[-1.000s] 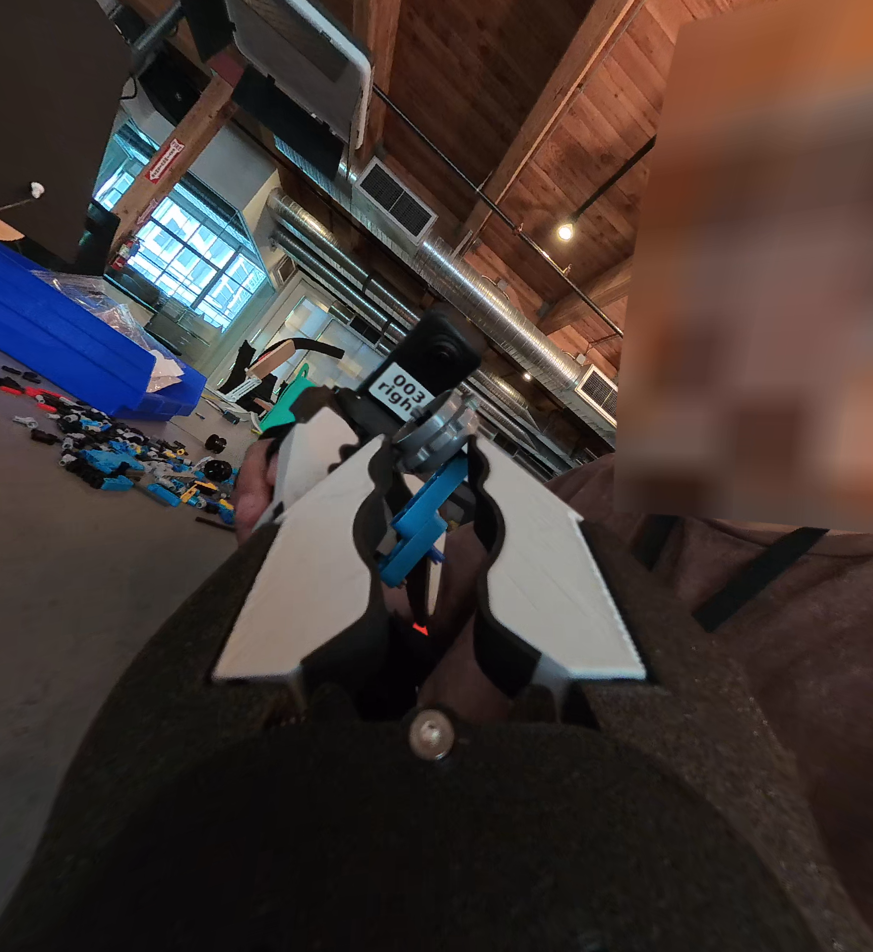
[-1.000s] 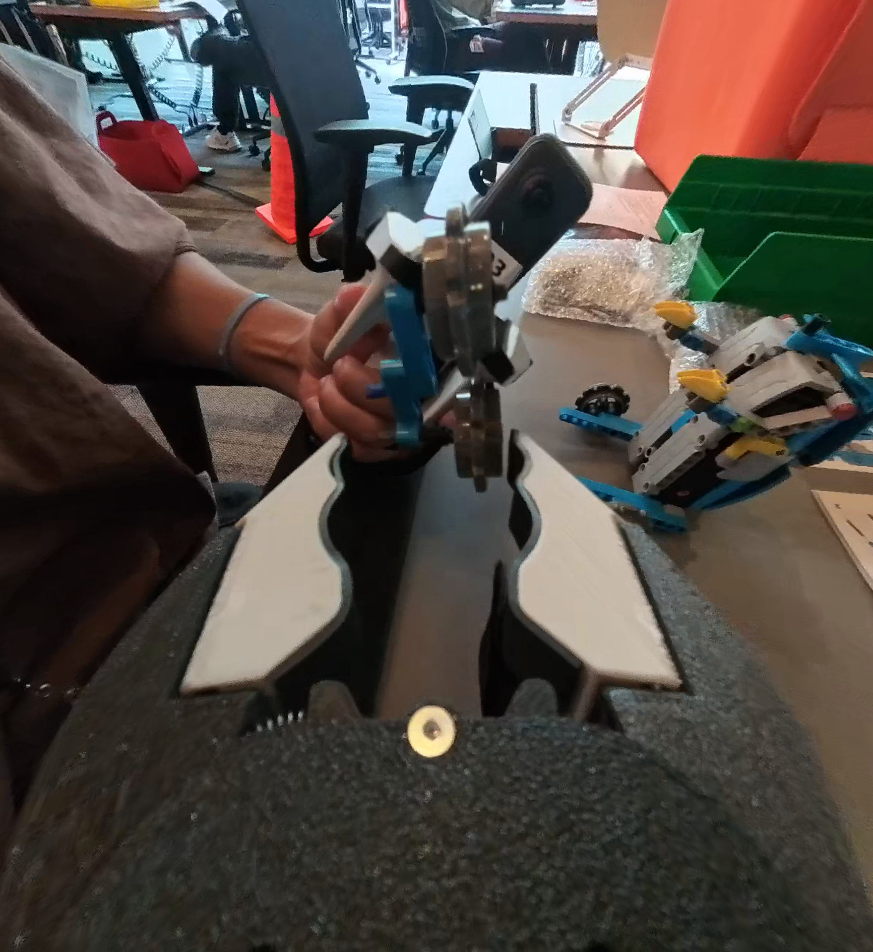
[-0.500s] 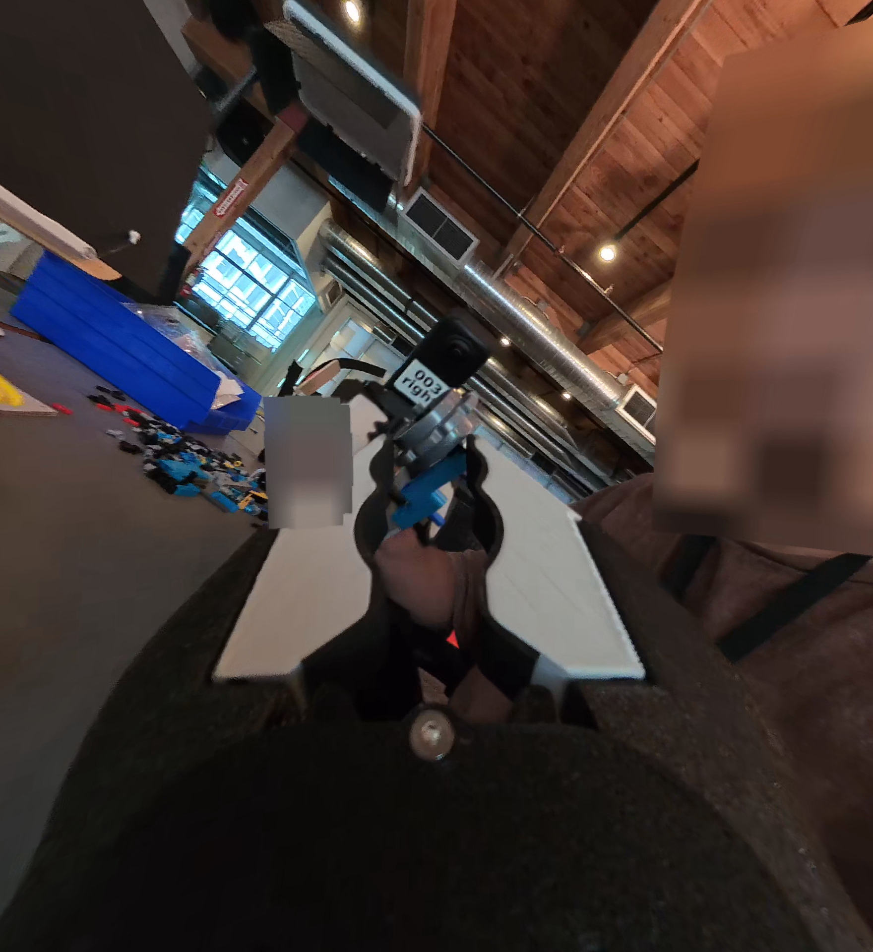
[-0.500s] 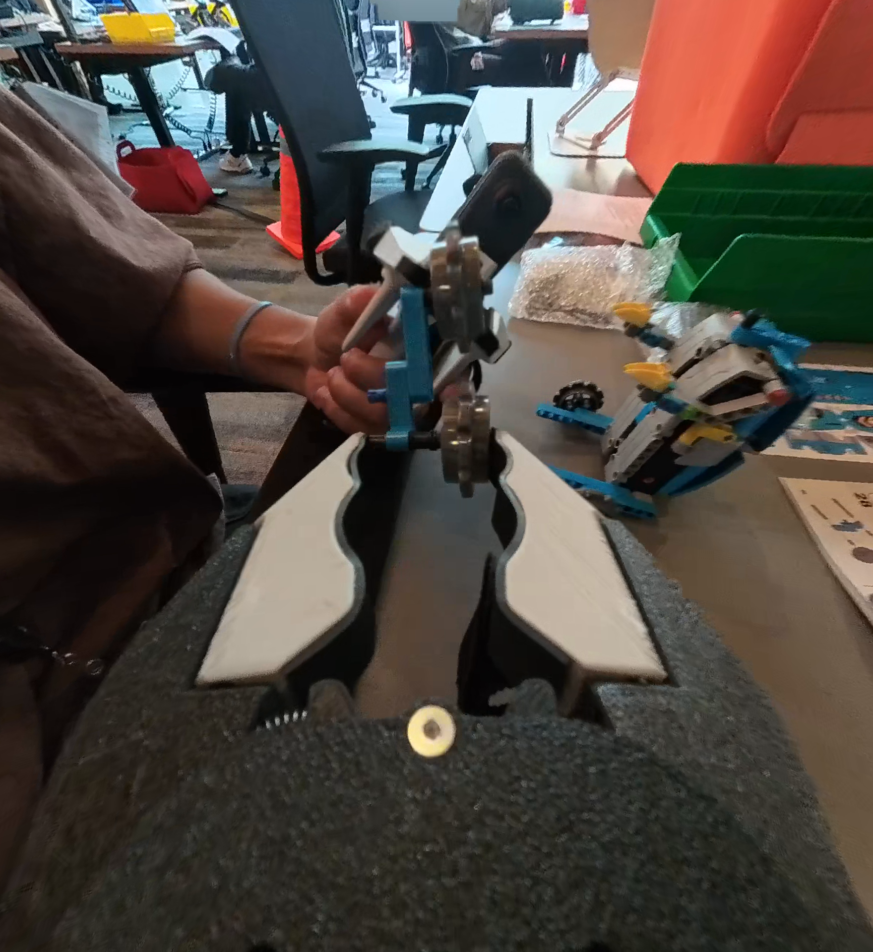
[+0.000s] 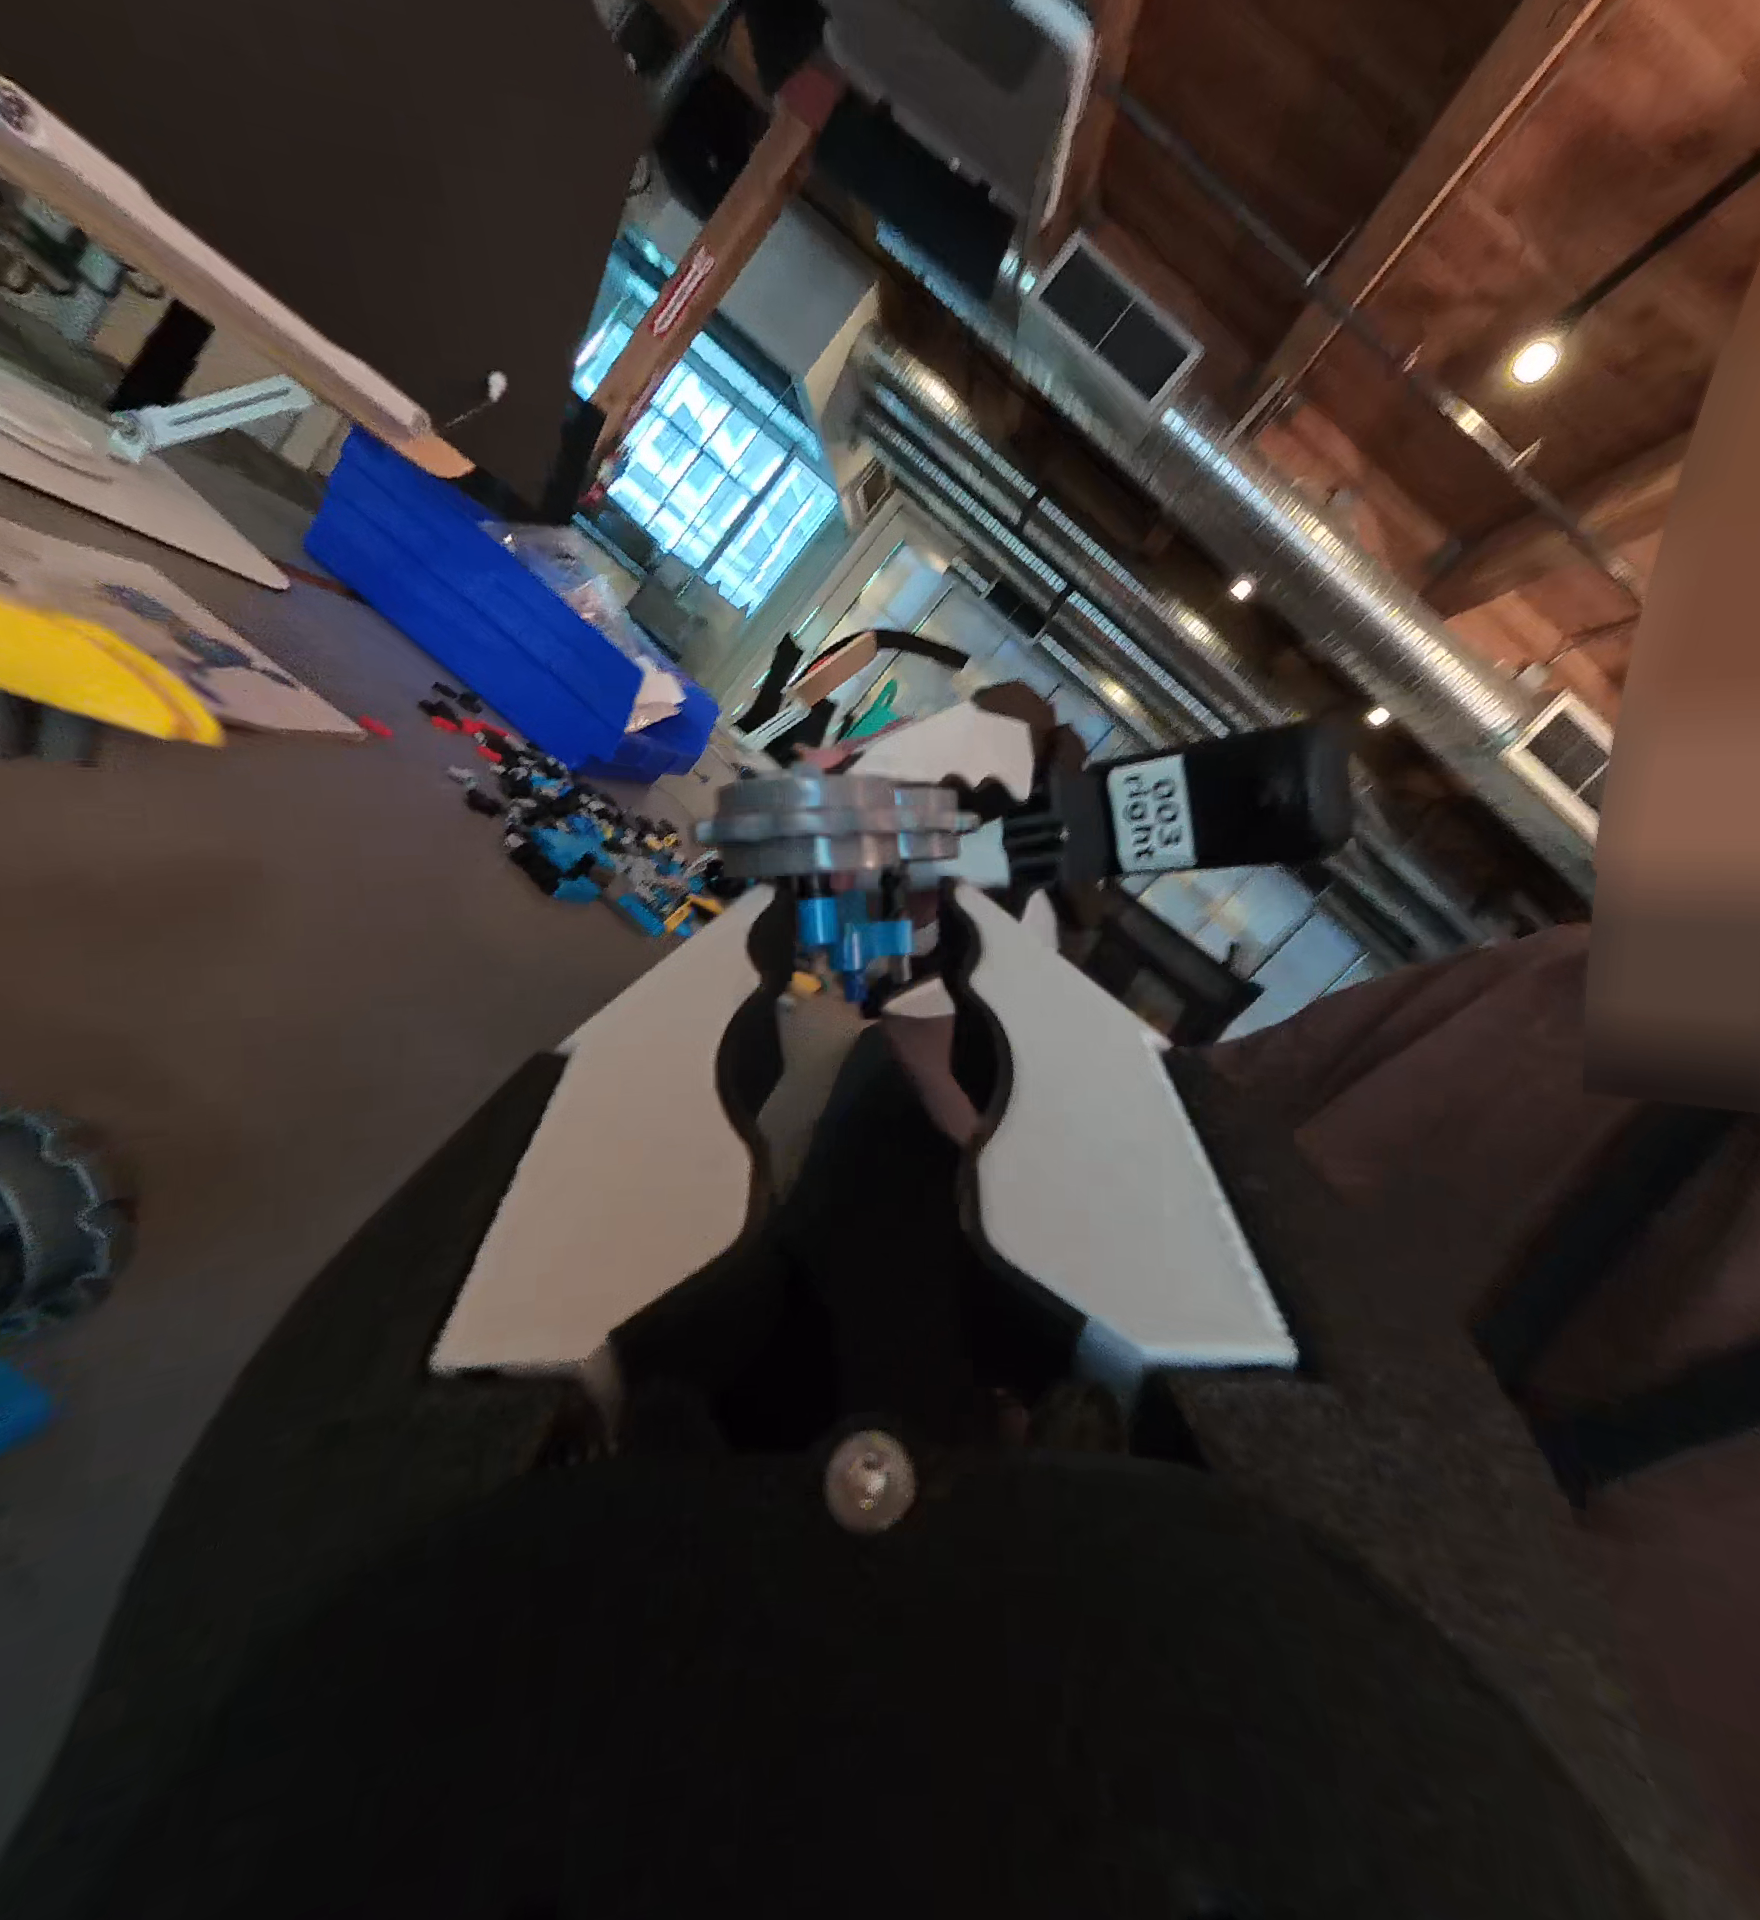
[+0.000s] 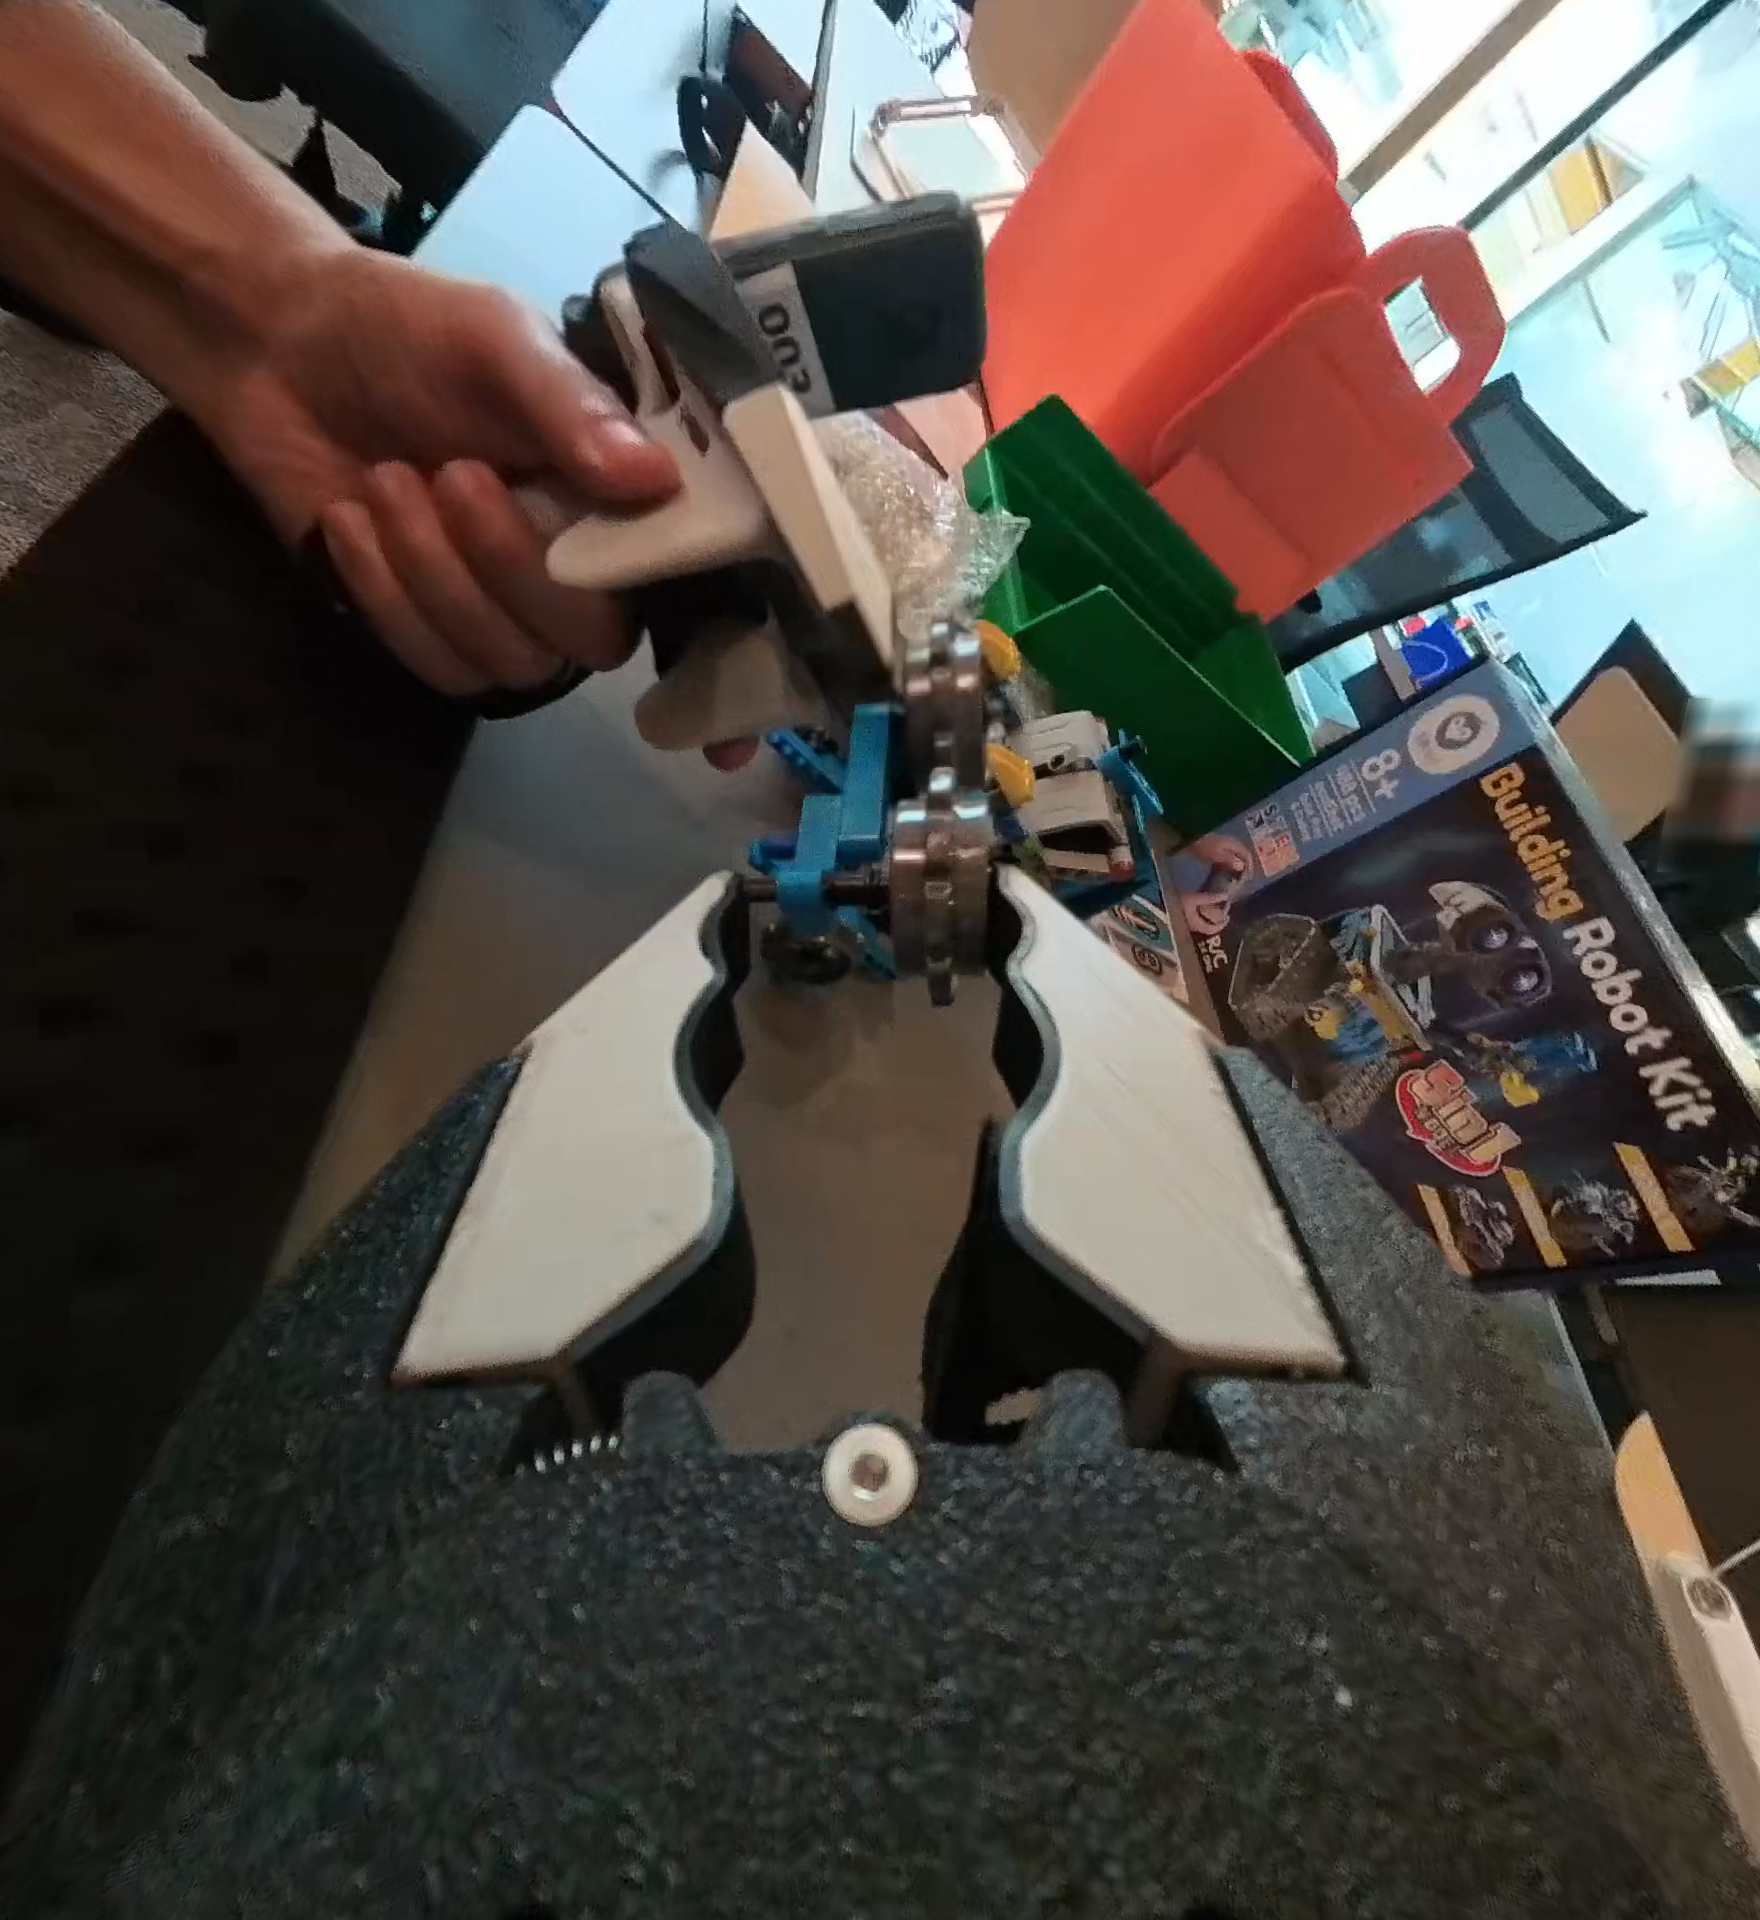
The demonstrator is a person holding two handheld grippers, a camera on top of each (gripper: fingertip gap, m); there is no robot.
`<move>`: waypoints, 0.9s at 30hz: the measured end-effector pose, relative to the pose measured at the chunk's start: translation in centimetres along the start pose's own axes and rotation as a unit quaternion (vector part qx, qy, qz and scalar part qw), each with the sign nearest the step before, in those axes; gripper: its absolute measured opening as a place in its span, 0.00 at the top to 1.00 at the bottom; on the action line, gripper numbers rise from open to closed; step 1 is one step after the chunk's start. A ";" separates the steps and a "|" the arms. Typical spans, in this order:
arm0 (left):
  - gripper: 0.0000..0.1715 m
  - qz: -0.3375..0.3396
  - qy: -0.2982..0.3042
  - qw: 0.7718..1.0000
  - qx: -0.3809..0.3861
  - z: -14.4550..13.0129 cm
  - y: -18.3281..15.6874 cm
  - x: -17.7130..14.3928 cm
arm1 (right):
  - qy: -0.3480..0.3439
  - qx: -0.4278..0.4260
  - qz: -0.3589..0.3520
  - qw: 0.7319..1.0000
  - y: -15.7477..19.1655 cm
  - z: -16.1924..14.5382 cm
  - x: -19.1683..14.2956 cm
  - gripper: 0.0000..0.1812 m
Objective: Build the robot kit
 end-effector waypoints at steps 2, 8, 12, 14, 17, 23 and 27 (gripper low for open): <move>0.96 0.016 0.014 0.999 0.027 -0.2 -0.3 0.4 | -0.011 0.008 0.014 1.000 -0.1 -0.1 -0.3 0.75; 0.96 0.044 0.018 0.997 0.065 -0.6 -0.7 0.6 | -0.022 -0.034 -0.007 0.999 0.3 -0.9 -0.5 0.74; 0.97 0.060 0.007 0.997 0.049 -0.4 -0.3 0.4 | -0.010 0.049 0.010 0.999 0.0 -1.6 0.2 0.73; 0.96 0.070 -0.005 0.997 0.031 -0.2 0.1 0.1 | -0.004 0.093 0.028 0.995 -0.5 -2.2 0.3 0.71; 0.96 0.082 -0.009 0.997 -0.008 0.0 0.9 -0.2 | 0.000 0.175 0.062 0.983 -1.5 -3.0 0.6 0.66; 0.96 0.082 -0.017 0.996 -0.044 0.1 1.5 -0.5 | -0.006 0.275 0.112 0.955 -2.1 -4.6 1.4 0.67; 0.96 0.077 -0.020 0.995 -0.052 0.1 1.6 -0.6 | -0.042 0.321 0.136 0.936 -2.2 -4.3 1.5 0.68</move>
Point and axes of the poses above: each gripper's, where its closed fingertips meet, x out along the fingers, z out of its top, y = z × x across the jaws, the point moved 10 cm from there along -x, back along the fingers, and after that the axes turned 3 degrees about x, right-handed, at the moved point
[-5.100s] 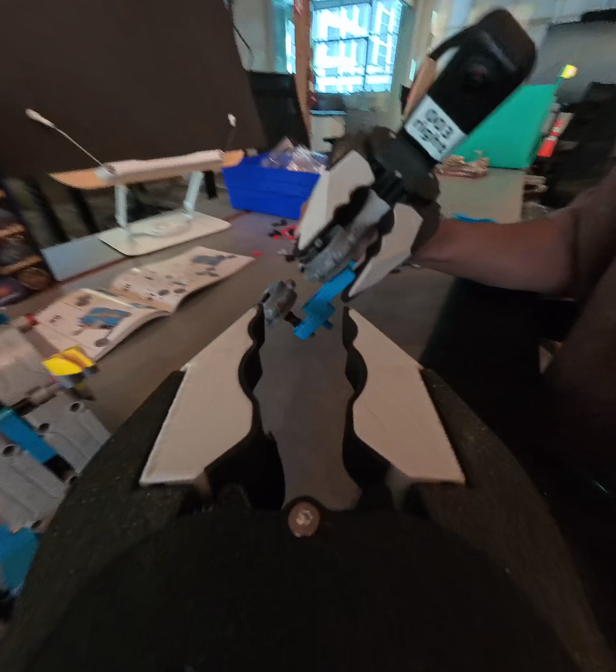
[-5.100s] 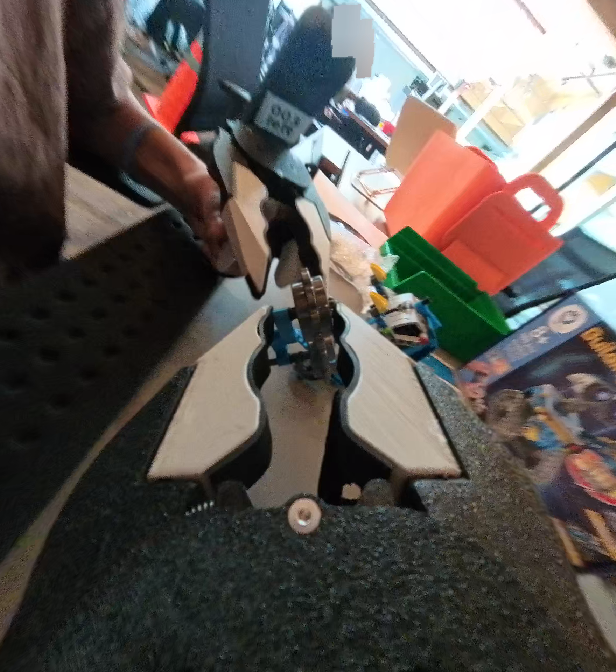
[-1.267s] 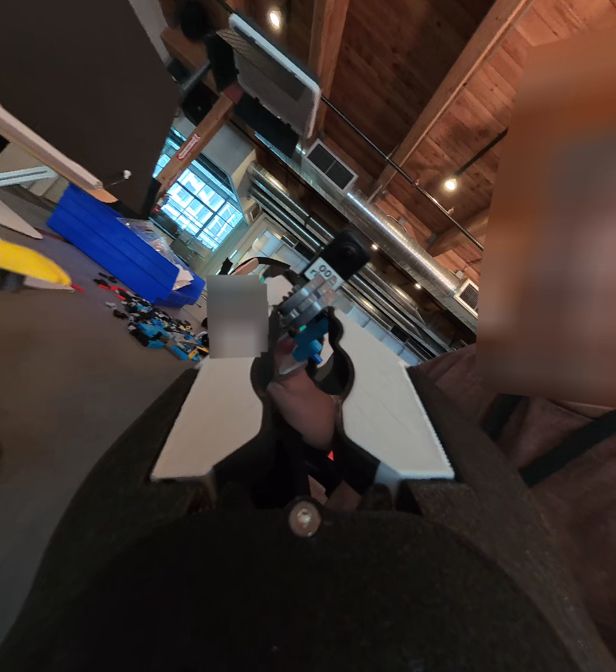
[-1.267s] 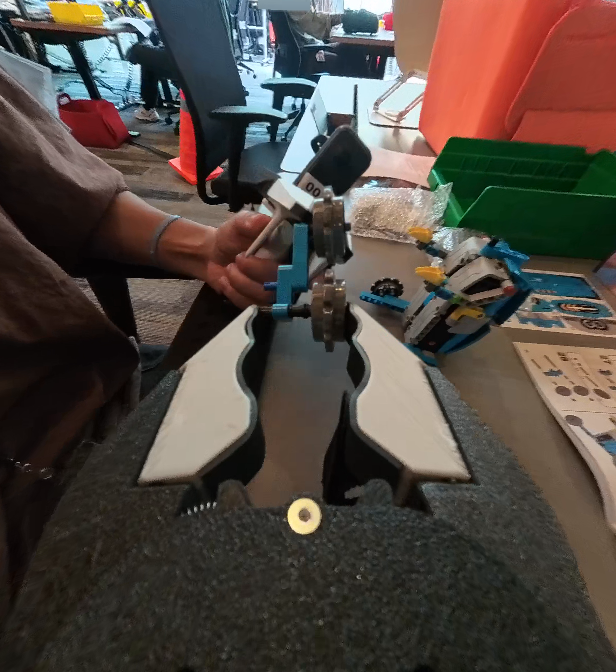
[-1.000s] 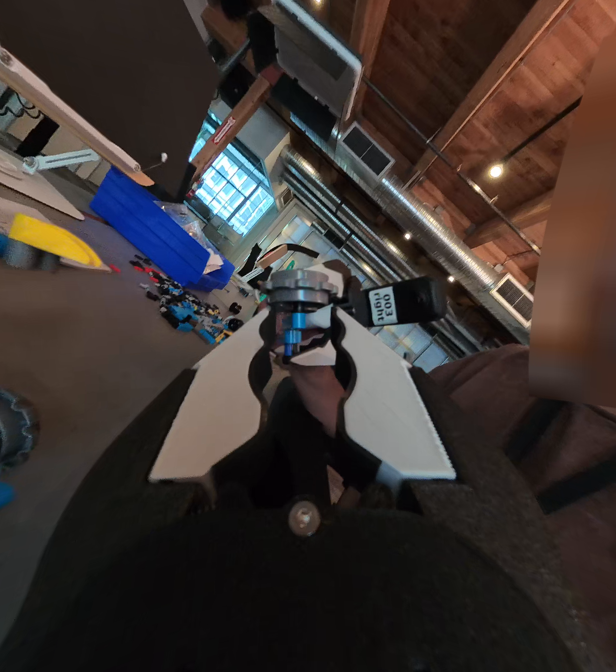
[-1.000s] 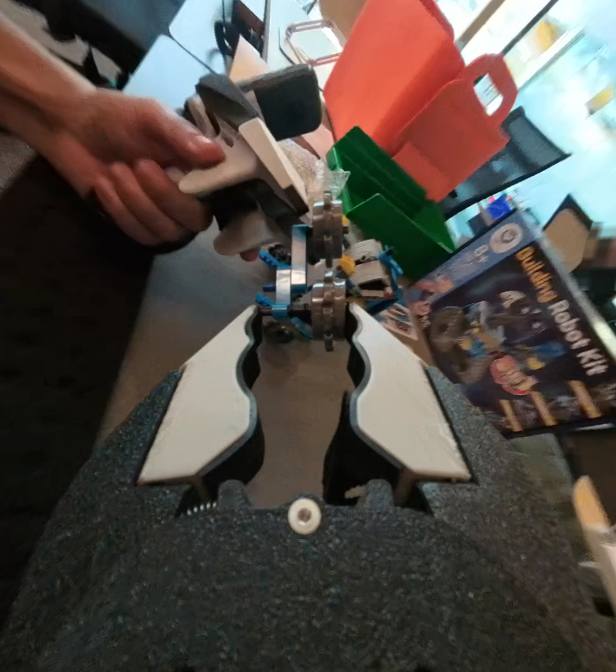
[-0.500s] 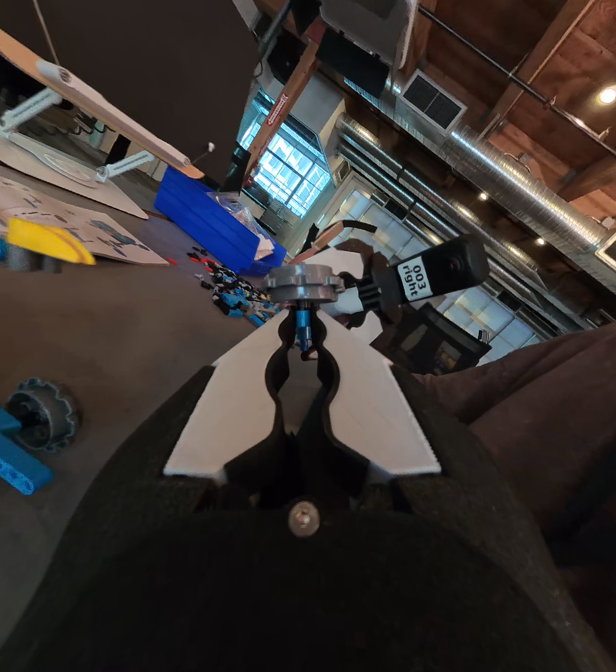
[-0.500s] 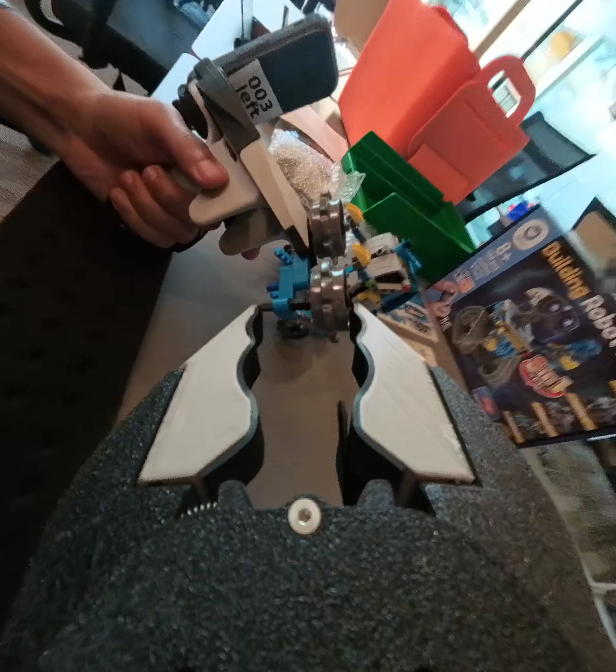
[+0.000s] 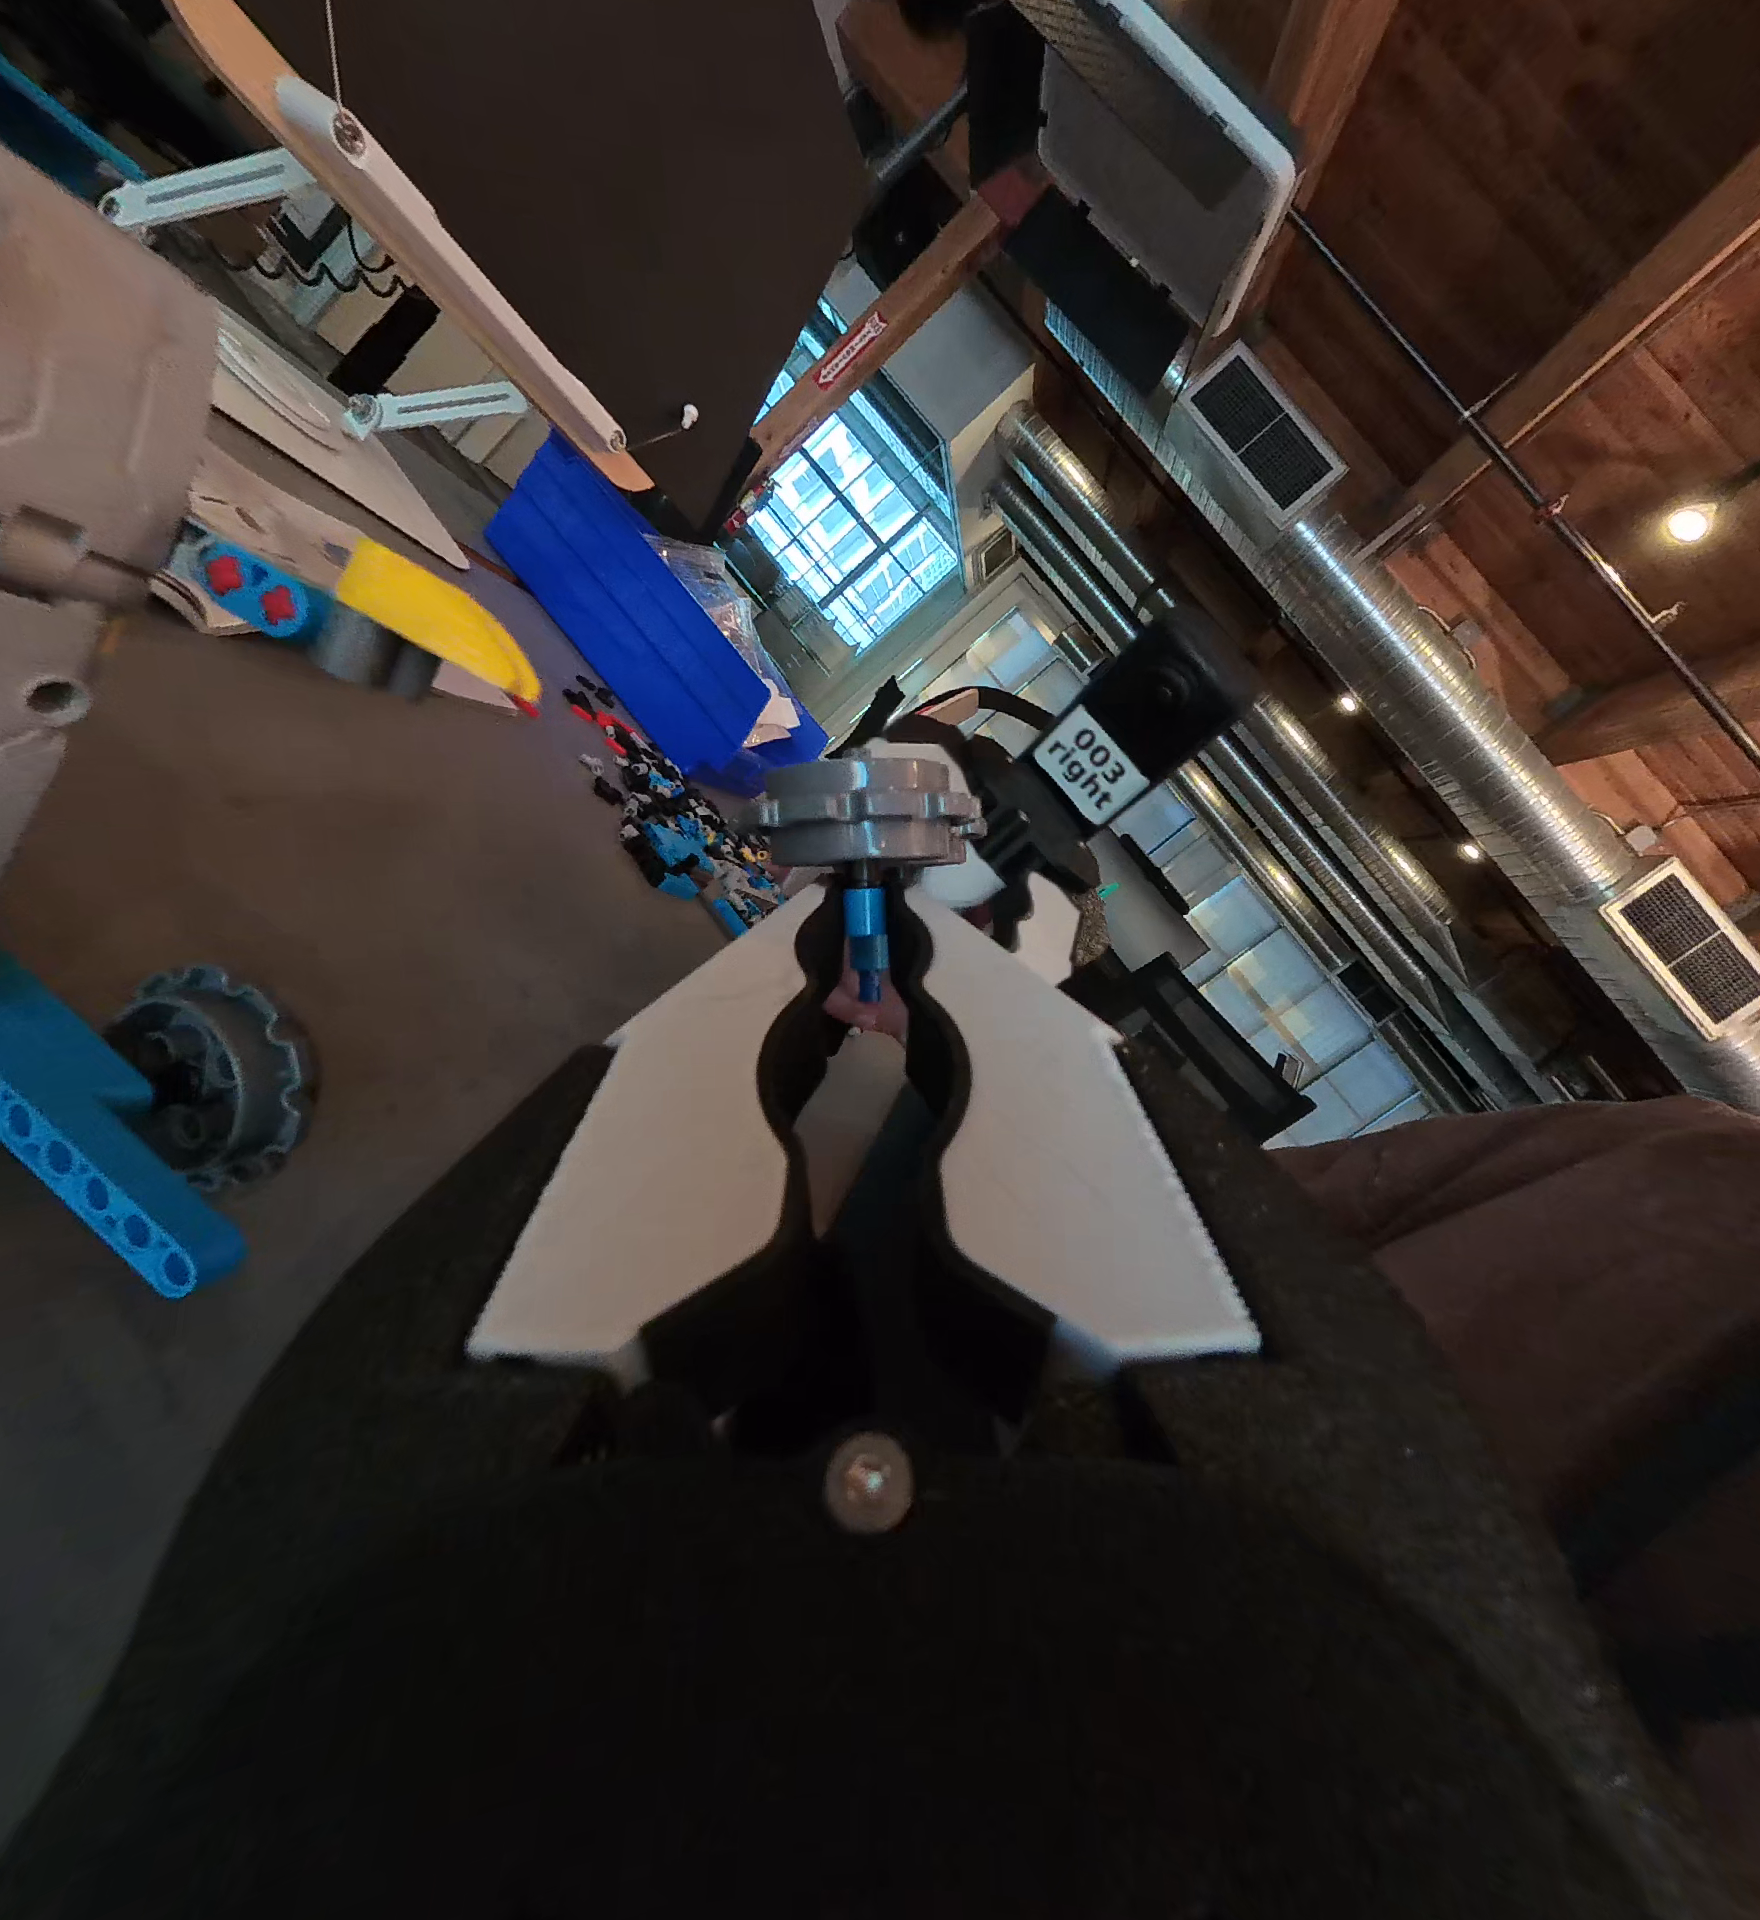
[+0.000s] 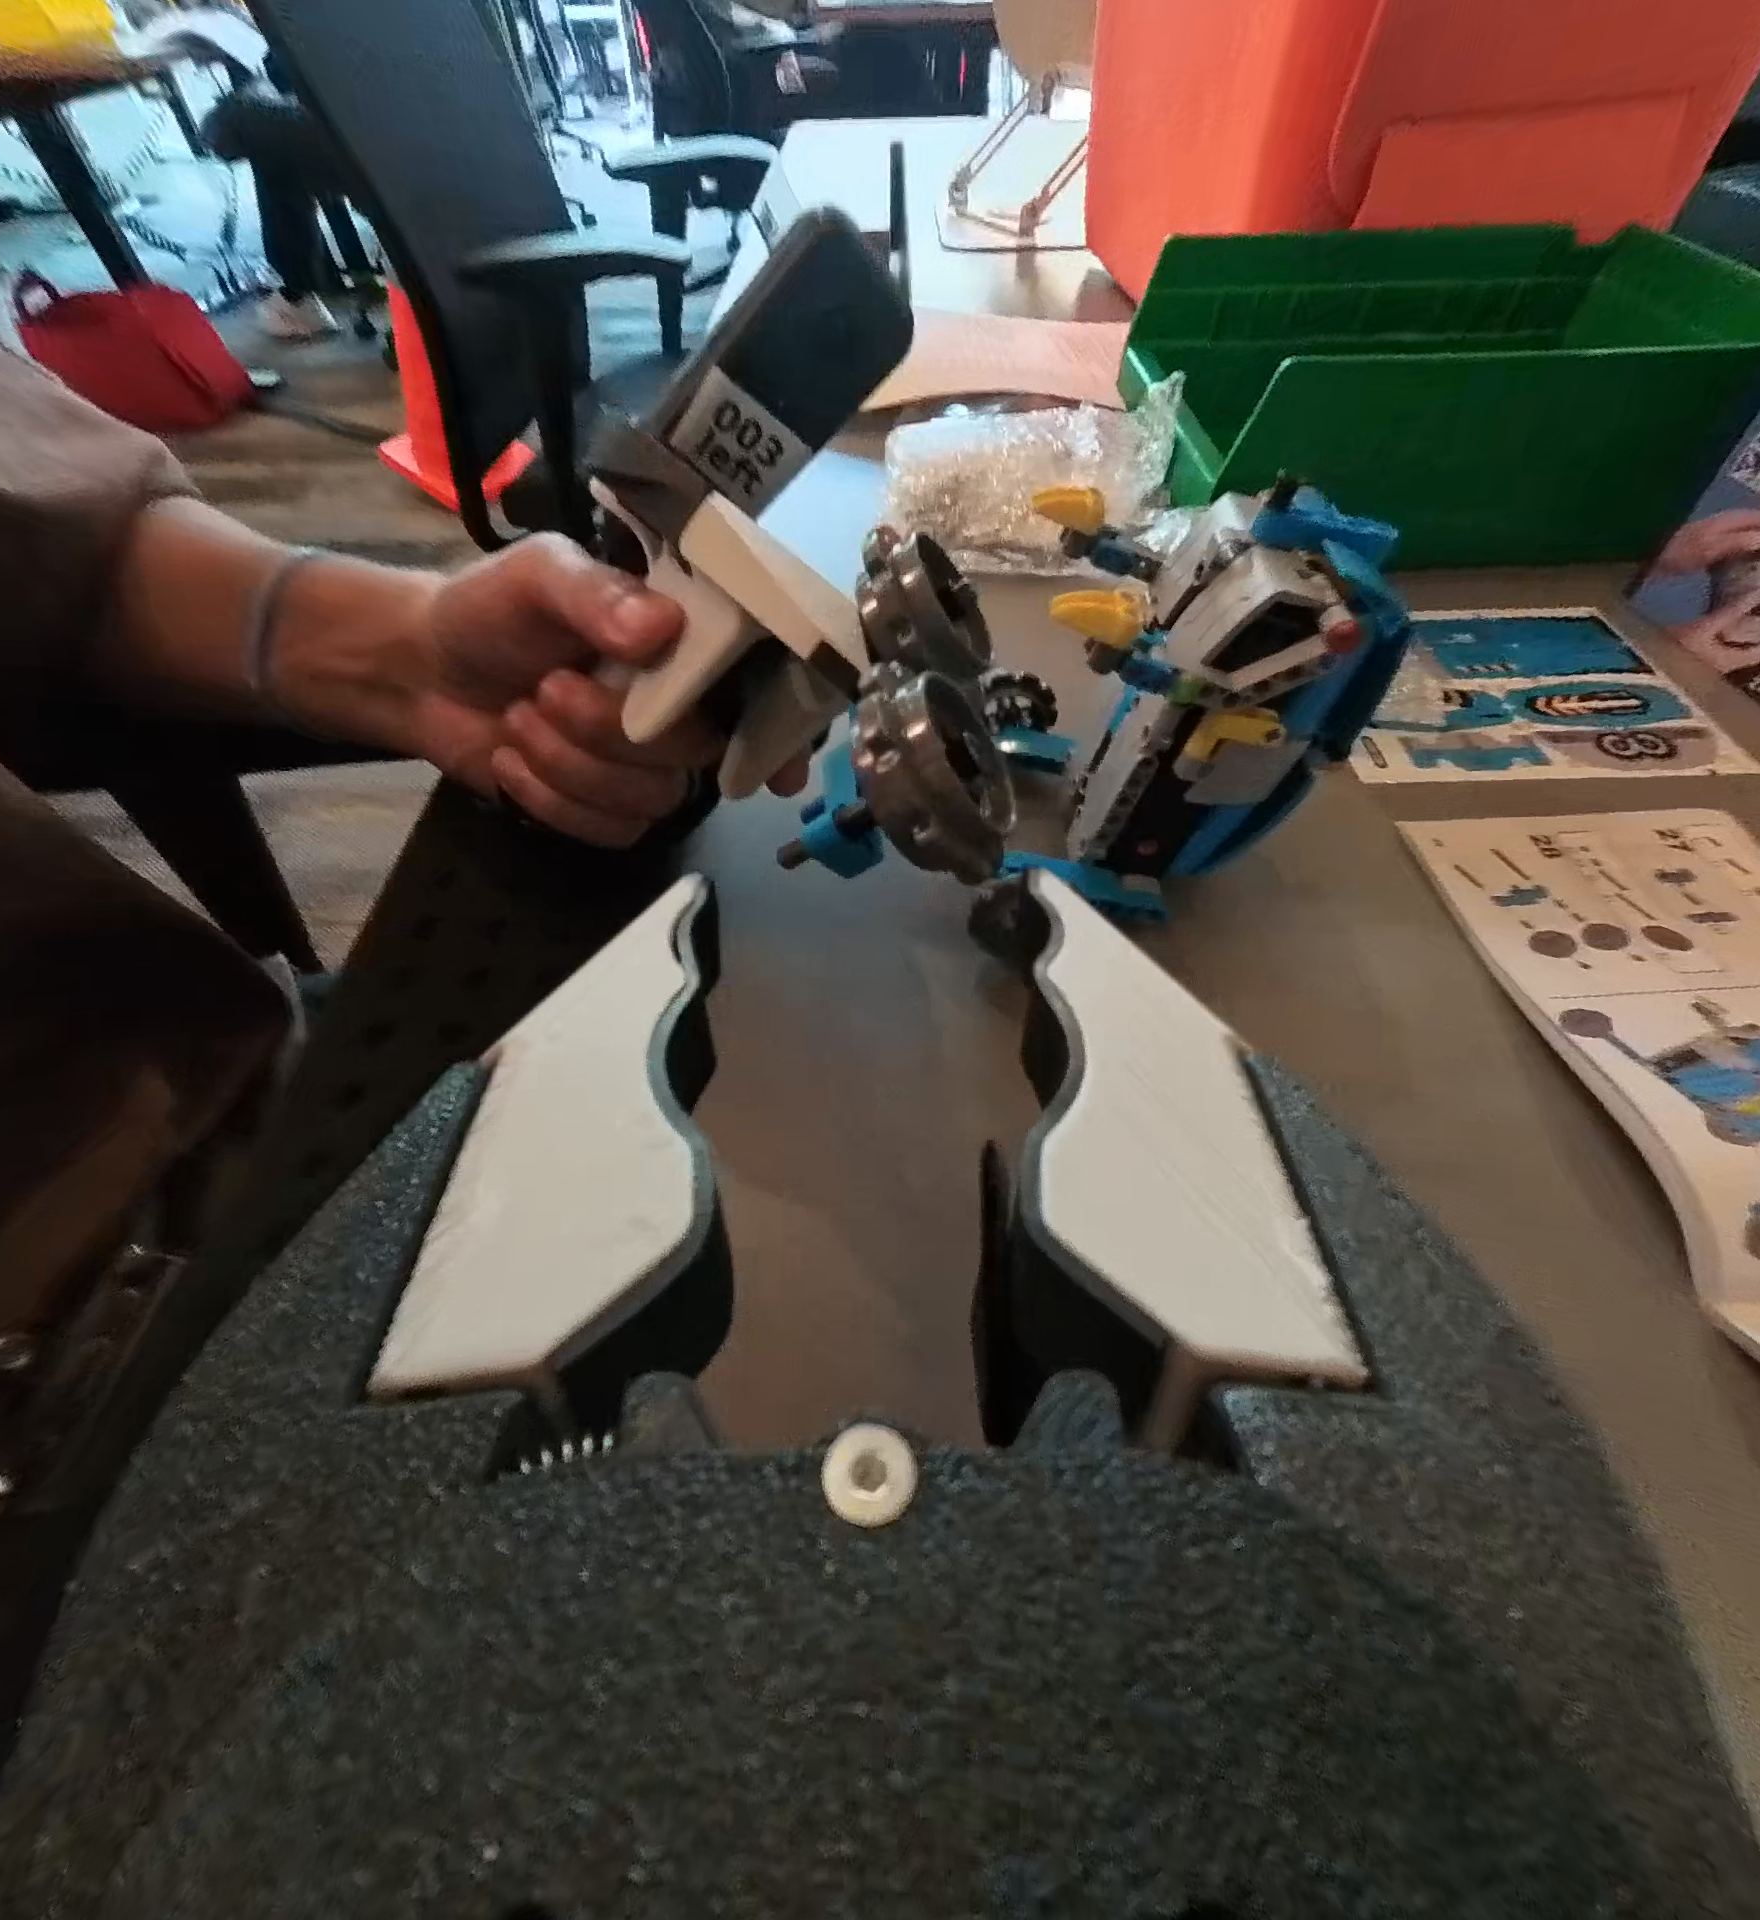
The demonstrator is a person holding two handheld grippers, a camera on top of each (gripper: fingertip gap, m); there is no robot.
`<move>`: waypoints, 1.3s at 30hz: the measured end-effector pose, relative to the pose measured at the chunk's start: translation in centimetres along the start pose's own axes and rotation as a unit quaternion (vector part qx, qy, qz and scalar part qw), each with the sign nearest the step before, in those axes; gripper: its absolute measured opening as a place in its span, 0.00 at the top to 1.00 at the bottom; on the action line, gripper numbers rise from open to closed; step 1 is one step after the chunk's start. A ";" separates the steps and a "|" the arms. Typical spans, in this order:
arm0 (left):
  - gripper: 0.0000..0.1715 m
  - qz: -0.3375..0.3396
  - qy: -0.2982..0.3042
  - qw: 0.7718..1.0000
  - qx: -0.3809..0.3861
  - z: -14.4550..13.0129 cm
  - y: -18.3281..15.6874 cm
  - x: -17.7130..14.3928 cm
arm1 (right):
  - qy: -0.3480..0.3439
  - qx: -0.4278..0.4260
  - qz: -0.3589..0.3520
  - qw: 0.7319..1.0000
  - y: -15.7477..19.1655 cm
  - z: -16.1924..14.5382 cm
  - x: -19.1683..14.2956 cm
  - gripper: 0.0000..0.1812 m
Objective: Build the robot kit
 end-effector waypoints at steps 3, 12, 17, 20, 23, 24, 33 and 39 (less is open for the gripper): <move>0.96 0.002 0.001 1.000 0.002 0.0 0.0 0.0 | 0.003 -0.025 -0.018 1.000 0.3 0.0 0.2 0.69; 0.96 0.007 -0.035 0.996 0.088 -0.2 -1.4 -0.2 | -0.042 0.054 0.033 0.997 -0.2 0.6 -0.5 0.73; 0.96 -0.005 -0.050 0.988 0.149 -0.4 -2.6 -0.3 | -0.111 0.130 0.122 0.978 -0.5 1.2 -1.3 0.77; 0.96 -0.014 -0.055 0.986 0.159 -0.5 -2.8 -0.3 | -0.120 0.162 0.157 0.967 -0.7 0.9 -1.1 0.77; 0.96 -0.017 -0.062 0.983 0.175 -0.5 -3.1 -0.3 | -0.100 0.179 0.177 0.963 -0.5 0.4 -0.2 0.77; 0.96 -0.018 -0.060 0.982 0.179 -0.6 -3.2 -0.2 | -0.103 0.178 0.179 0.962 -0.4 0.3 0.0 0.78; 0.96 -0.013 -0.040 0.974 0.220 -1.1 -3.9 0.4 | -0.113 0.142 0.155 0.971 -0.2 0.7 -0.3 0.91; 0.96 0.004 -0.033 0.969 0.243 -1.2 -4.1 0.4 | -0.105 0.103 0.147 0.978 -0.7 1.0 -1.8 0.92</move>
Point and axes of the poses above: each gripper's, where its closed fingertips meet, x out along the fingers, z out of its top, y = z × x across the jaws, the point moved 10 cm from there along -x, back along the fingers, and after that the axes turned 3 degrees about x, right-handed, at the moved point
